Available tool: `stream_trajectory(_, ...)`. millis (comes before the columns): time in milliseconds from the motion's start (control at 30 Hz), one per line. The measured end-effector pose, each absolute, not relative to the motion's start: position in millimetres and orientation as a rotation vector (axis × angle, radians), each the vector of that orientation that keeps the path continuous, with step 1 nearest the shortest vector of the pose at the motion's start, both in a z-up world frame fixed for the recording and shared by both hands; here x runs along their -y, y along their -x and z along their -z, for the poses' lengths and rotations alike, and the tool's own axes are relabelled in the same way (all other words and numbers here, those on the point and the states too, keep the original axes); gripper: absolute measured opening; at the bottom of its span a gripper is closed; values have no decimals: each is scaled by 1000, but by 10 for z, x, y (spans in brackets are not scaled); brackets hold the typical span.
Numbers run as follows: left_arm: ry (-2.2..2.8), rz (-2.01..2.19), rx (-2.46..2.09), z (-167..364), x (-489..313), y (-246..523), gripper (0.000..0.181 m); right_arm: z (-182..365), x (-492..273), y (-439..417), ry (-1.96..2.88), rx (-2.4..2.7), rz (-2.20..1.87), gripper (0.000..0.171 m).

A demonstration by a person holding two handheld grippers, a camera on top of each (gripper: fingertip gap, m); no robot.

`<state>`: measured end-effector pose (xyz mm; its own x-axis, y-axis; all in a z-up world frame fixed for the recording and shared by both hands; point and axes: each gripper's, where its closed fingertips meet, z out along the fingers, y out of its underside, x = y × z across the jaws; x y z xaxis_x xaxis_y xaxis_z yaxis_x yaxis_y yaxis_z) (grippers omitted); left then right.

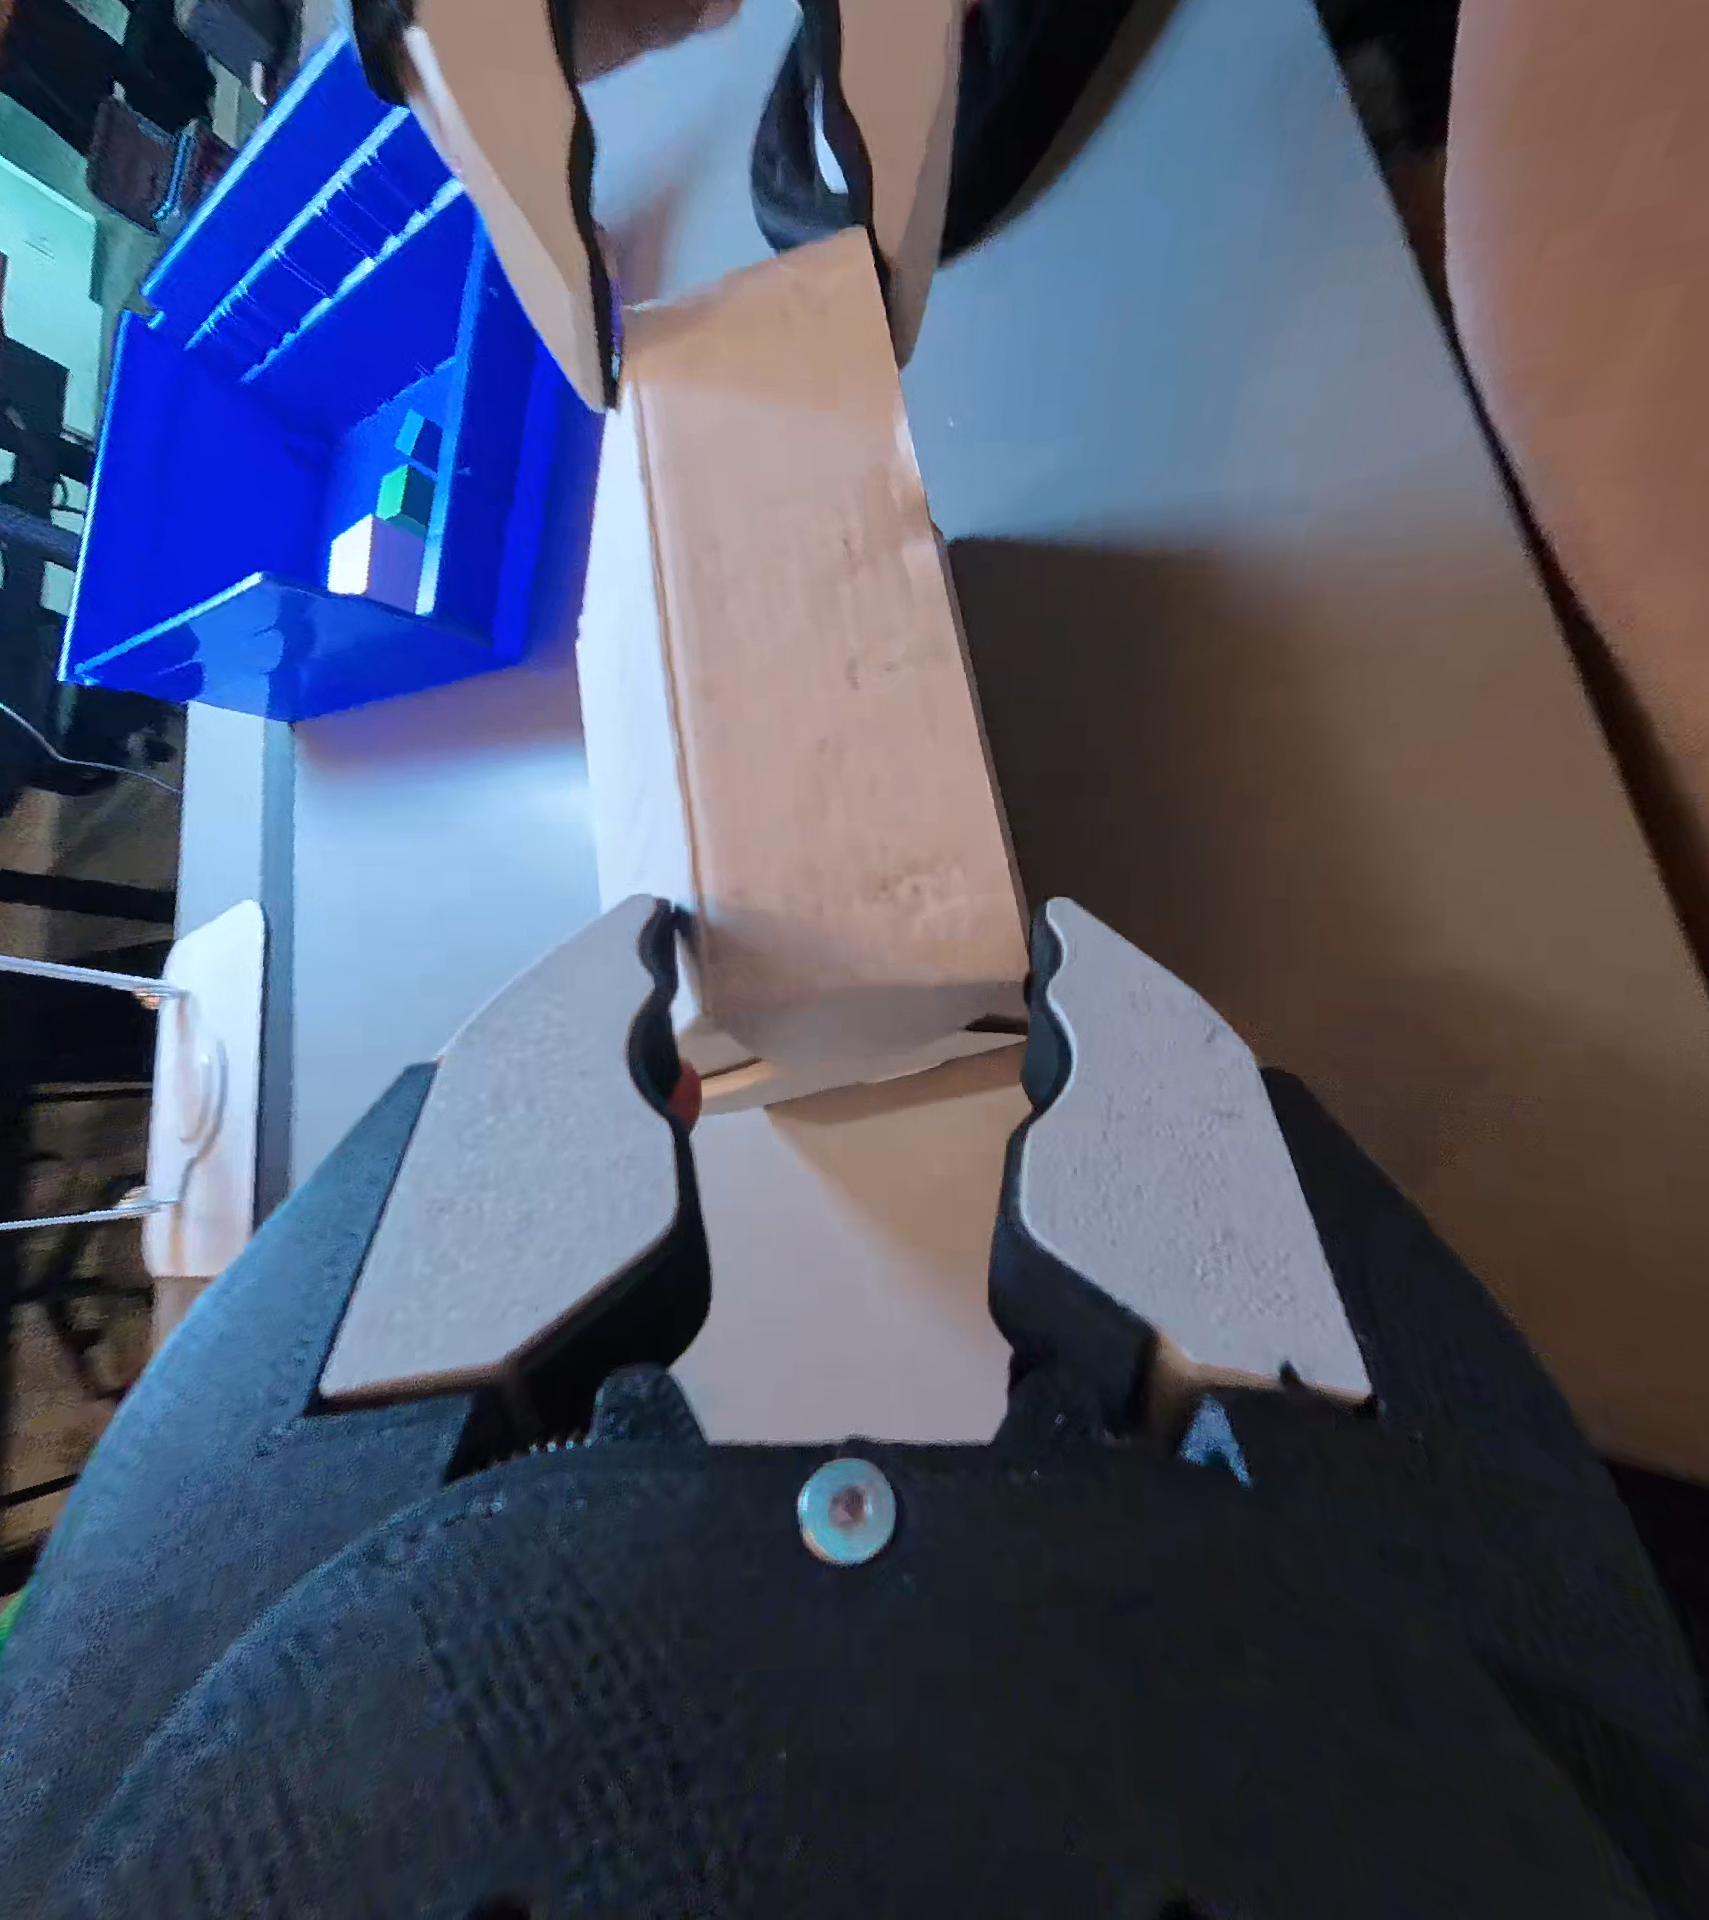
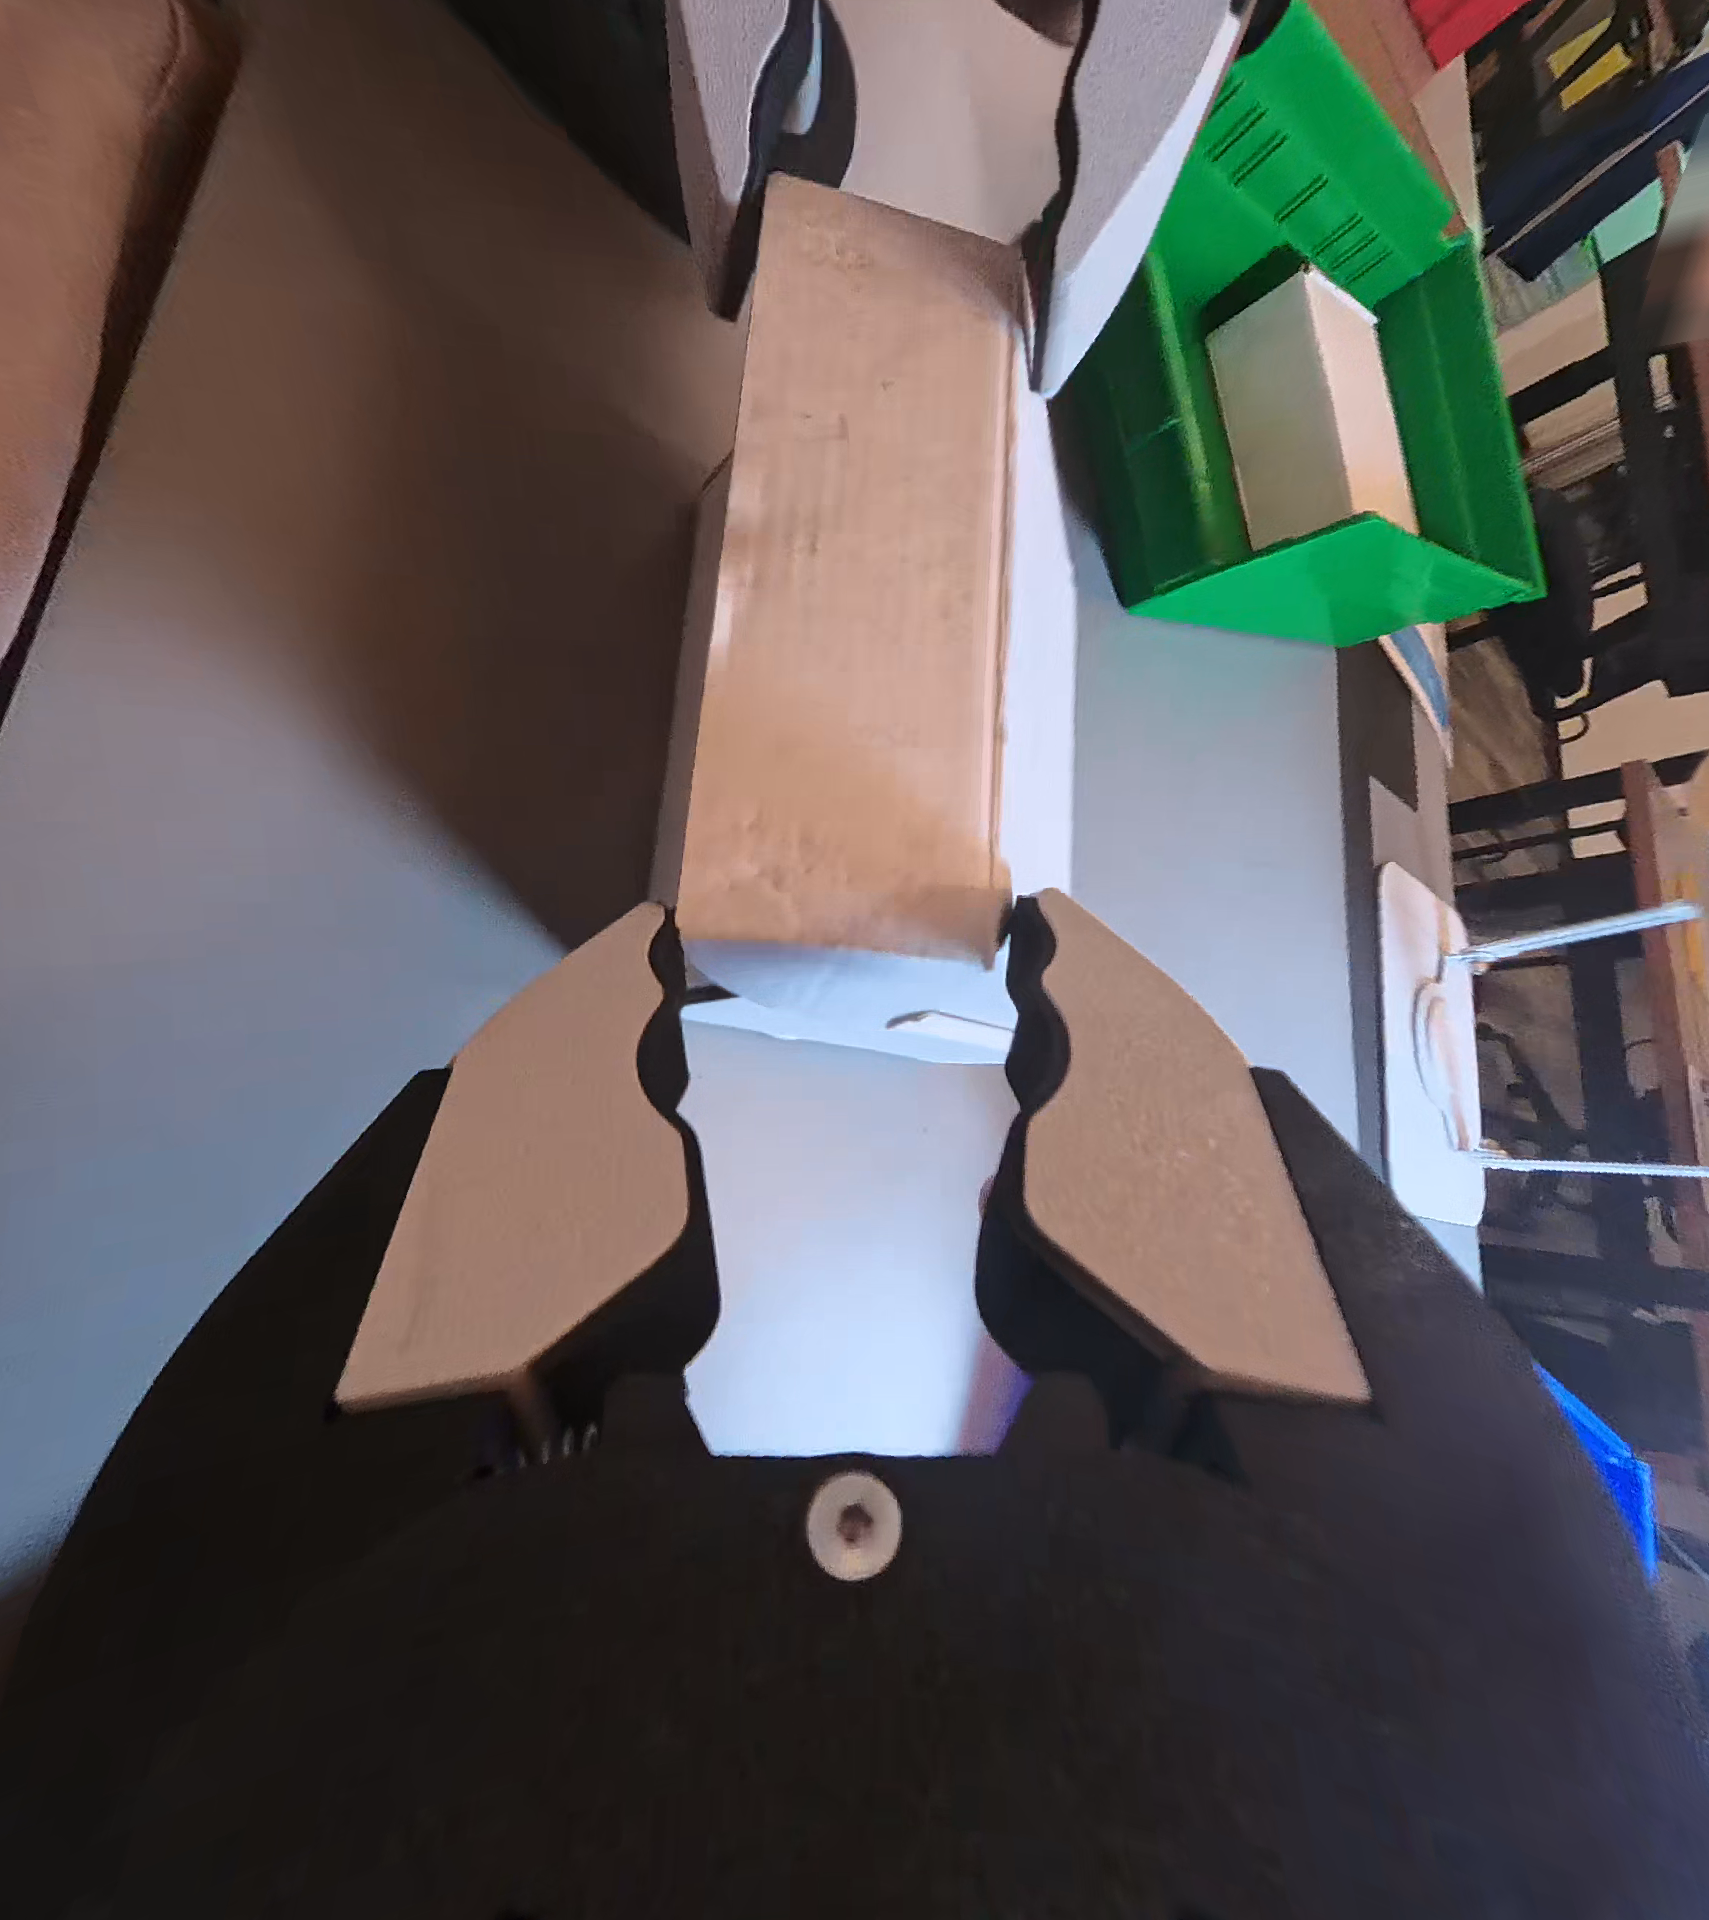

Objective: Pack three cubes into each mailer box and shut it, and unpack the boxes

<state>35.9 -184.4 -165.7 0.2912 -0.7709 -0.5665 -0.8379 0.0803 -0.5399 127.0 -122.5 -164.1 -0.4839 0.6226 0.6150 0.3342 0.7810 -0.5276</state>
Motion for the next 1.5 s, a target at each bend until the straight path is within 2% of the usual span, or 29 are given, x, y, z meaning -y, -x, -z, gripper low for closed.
stream_trajectory(233, 1646, -356, -1628, 2173, 1920, -340, 65, 2104, 1291, -1313, 710, 2183, -348, 63)
stream_trajectory(300, 1606, -439, -1651, 2193, 1907, -310, 67, 2096, 1285, -1312, 713, 2179, -356, 63)
stream_trajectory(500, 1722, -302, -1620, 2076, 2022, -102, 76, 1945, 1213, -1474, 745, 2215, -413, 69)
stream_trajectory(667, 1680, -508, -1687, 2021, 1854, 300, 79, 1919, 862, -1379, 612, 2207, -184, 74)
stream_trajectory(733, 1598, -550, -1711, 2104, 1708, 240, 84, 2029, 884, -1250, 514, 2241, -127, 77)
stream_trajectory(800, 1538, -514, -1712, 2163, 1632, 67, 77, 2147, 977, -1141, 464, 2279, -147, 74)
stream_trajectory(933, 1640, -290, -1678, 2112, 1658, -43, 69, 2011, 1043, -1069, 616, 2335, -421, 73)
stream_trajectory(1100, 1893, 479, -1381, 1649, 1771, 3, 59, 1402, 1014, -1015, 1026, 2311, -1122, 66)
stream_trajectory(1233, 1897, 811, -1166, 1636, 1624, 77, 61, 1481, 919, -914, 1212, 2240, -1384, 63)
stream_trajectory(1367, 1852, 836, -1101, 1635, 1590, 113, 57, 1508, 884, -873, 1240, 2108, -1471, 62)
stream_trajectory(1500, 1843, 806, -1102, 1561, 1635, 182, 65, 1511, 817, -907, 1240, 2075, -1418, 64)
